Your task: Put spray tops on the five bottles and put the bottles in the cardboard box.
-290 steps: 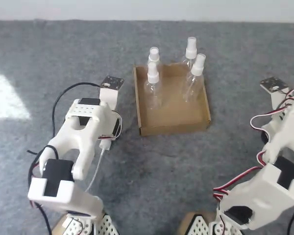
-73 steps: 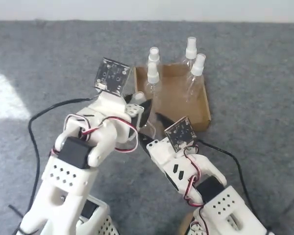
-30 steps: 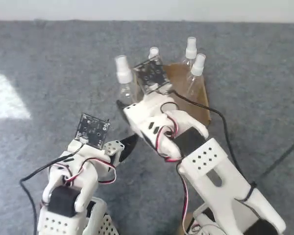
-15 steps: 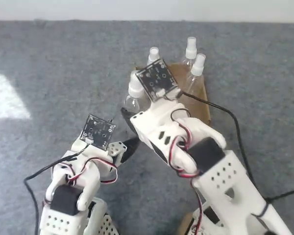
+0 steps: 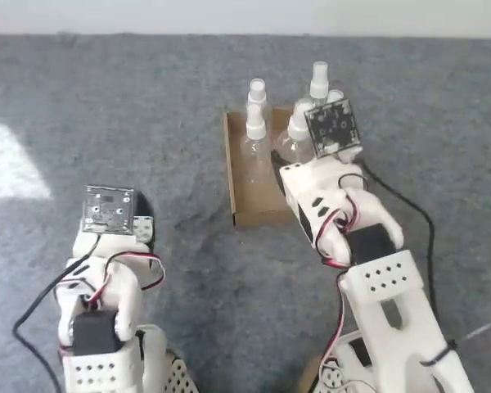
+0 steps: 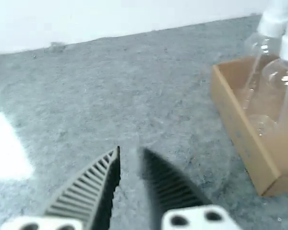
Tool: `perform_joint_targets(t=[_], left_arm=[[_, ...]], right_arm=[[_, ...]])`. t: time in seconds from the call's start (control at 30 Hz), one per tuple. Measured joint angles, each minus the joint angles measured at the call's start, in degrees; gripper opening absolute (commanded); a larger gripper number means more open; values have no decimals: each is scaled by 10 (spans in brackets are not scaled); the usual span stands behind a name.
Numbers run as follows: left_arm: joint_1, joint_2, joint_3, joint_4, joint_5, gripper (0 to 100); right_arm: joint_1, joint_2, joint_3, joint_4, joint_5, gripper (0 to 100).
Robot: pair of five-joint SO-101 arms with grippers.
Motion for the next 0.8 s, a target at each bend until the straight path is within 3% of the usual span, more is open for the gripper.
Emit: perform_joint_targets(t=[0.2,0.8], left_arm=[[-10,0,0,0,14,11],[-10,0,11,0,14,11]], right_arm=[[2,0,98,-120,2,6],[5,156,104,-259,2,6]])
